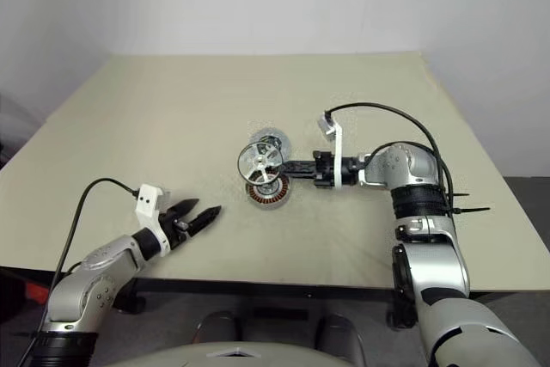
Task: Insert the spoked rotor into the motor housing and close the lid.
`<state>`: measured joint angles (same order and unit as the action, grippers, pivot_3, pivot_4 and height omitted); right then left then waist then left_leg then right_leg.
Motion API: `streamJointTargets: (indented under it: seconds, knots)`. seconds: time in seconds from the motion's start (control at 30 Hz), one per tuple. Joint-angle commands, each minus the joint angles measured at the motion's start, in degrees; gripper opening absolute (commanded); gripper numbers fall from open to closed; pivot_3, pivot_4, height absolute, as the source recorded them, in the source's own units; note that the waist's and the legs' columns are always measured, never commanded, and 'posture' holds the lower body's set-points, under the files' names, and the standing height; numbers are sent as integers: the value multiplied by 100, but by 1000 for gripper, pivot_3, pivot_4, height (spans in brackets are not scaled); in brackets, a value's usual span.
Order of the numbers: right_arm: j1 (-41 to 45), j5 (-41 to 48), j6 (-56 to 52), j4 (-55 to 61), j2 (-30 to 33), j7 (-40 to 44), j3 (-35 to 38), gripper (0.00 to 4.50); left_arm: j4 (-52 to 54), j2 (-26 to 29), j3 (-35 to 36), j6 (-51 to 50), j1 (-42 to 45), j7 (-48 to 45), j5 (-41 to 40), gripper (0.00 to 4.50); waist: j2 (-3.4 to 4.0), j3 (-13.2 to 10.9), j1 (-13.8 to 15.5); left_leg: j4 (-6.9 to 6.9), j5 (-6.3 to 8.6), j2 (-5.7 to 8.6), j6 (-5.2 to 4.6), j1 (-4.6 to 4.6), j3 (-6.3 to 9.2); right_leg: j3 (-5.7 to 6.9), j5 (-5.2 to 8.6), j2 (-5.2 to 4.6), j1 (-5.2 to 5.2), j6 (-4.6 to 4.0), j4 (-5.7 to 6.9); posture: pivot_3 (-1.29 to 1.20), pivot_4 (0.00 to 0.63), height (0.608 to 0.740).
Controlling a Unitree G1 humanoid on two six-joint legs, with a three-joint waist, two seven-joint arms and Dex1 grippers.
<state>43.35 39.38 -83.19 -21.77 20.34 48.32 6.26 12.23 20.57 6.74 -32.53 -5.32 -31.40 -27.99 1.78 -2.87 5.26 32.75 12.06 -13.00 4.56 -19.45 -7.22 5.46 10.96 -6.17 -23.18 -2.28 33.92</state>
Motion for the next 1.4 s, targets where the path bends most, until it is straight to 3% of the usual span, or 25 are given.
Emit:
streamJointTargets:
  seconds: [0.03,0.37,1.4]
  knots:
    - [-37,245,-348,544,-114,-306,285,398,-99,51,40,-84,-35,87,51,4253,-1,0,-1,-1,0,1,1,6,-6,-10,7,2,0,13,0,0,0,740]
    - [-233,46,-147,300,-401,-884,400,398,-97,26,15,-78,-33,111,50,4253,-5,2,-3,-9,-7,5,15,39,-40,-64,17,10,1,50,1,0,0,740]
    - [-500,-182,338,51,-292,-883,79,398,-123,88,117,-58,-38,124,44,4253,-42,22,-5,6,-9,6,18,71,-67,-100,15,8,-11,56,66,0,0,740]
